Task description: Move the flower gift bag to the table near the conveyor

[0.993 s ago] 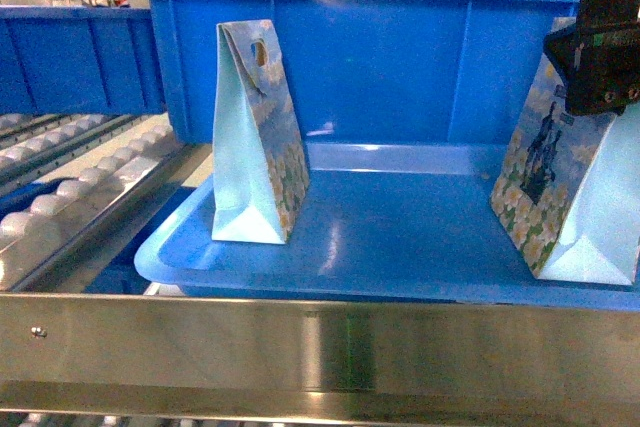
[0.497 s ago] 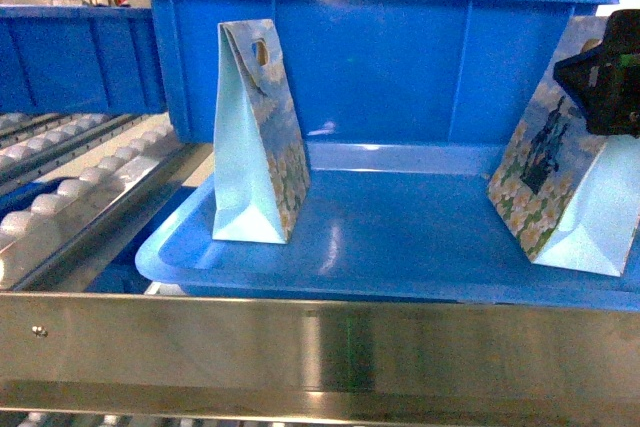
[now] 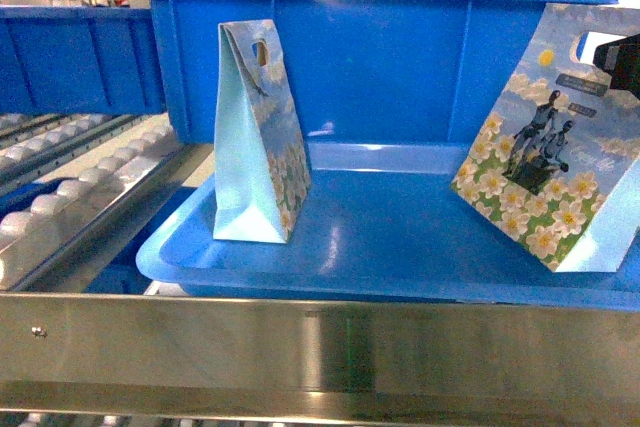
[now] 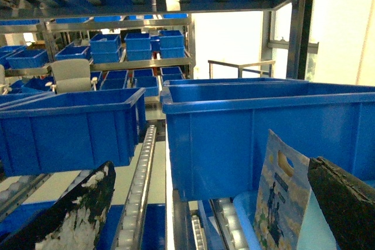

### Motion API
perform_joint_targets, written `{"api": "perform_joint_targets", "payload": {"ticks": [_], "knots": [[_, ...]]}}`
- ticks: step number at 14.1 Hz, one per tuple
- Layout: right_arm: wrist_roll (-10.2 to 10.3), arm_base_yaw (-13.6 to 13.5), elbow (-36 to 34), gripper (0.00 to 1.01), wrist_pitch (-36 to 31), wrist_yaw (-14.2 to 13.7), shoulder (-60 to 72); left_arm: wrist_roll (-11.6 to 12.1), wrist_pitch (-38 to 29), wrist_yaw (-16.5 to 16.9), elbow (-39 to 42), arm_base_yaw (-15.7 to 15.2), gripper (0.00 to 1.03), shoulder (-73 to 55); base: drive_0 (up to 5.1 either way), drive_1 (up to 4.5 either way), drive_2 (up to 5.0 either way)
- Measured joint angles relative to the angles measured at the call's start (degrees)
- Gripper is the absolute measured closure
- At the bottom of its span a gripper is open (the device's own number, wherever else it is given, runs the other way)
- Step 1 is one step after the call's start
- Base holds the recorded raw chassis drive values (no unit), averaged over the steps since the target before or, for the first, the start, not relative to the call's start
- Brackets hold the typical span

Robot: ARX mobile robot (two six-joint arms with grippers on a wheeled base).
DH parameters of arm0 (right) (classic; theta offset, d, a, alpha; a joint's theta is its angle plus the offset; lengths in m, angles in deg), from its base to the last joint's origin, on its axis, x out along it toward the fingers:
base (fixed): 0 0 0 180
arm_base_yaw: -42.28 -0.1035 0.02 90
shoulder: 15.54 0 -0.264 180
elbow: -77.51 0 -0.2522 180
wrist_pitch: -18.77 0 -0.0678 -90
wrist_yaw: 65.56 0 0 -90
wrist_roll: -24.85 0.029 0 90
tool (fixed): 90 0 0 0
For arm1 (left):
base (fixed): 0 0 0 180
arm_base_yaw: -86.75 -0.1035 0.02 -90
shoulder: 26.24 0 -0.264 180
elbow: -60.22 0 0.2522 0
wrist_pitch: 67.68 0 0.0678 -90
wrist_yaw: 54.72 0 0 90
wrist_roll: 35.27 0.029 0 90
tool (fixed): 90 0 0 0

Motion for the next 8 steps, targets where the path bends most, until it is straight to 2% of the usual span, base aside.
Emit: {"api": "perform_joint_targets", "payload": {"ticks": [3, 5, 8], "knots": [[1.1, 0.2, -2.1, 0.99, -1.1, 0.1, -3.7, 0.0, 0.0, 0.0, 0.0, 0.0, 0.05, 0.0, 0.0, 0.00, 0.0], [2.4, 2.6, -2.7, 0.99, -0.7, 0.2, -9.4, 0.0, 0.0, 0.0, 0.0, 0.0, 0.05, 0.0, 0.0, 0.00, 0.0], [2.8, 6.3, -4.4, 0.99, 3.1, 0.2, -19.9, 0.0, 0.0, 0.0, 0.0, 0.0, 0.05, 0.0, 0.0, 0.00, 0.0]]}}
